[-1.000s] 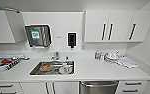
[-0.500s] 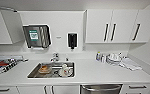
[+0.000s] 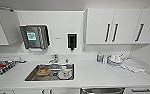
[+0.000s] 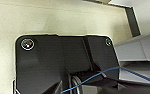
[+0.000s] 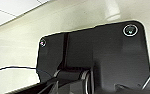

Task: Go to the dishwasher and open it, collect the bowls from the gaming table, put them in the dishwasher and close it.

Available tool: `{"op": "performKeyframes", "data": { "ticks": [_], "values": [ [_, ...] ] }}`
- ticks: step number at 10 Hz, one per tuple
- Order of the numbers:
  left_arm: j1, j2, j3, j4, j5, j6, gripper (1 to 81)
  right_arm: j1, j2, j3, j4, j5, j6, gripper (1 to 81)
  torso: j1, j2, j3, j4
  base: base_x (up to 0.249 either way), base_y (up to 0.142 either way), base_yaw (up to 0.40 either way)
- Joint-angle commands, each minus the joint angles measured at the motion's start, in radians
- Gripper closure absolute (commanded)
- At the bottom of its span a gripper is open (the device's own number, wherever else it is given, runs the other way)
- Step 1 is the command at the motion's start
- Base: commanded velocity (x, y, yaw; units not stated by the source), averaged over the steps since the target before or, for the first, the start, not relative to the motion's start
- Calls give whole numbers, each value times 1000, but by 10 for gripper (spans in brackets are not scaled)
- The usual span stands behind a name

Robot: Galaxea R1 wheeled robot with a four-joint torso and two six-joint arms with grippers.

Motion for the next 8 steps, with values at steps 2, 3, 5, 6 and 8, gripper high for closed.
{"op": "performKeyframes", "data": {
  "ticks": [2, 3, 5, 6, 8],
  "values": [
    [-56, -16, 15, -3, 42, 6, 10, 53, -14, 17, -1, -50, -3, 10, 0, 0, 0, 0, 121, 0, 0],
    [-55, -15, 15, -3, 42, 6, 10, 52, -14, 16, -1, -50, -3, 10, 0, 0, 0, 0, 115, 0, 0],
    [-56, -16, 15, -5, 42, 6, 10, 52, -14, 17, 1, -50, -3, 10, 0, 0, 0, 0, 46, 0, 0],
    [-56, -18, 15, -5, 42, 6, 10, 53, -14, 17, 1, -50, -3, 10, 1, 0, 0, 0, 0, 0, 0],
    [-51, -31, 16, -5, 40, 5, 10, 55, -16, 22, 2, -50, -3, 10, 1, 0, 0, 0, 0, 0, 0]
  ]
}}
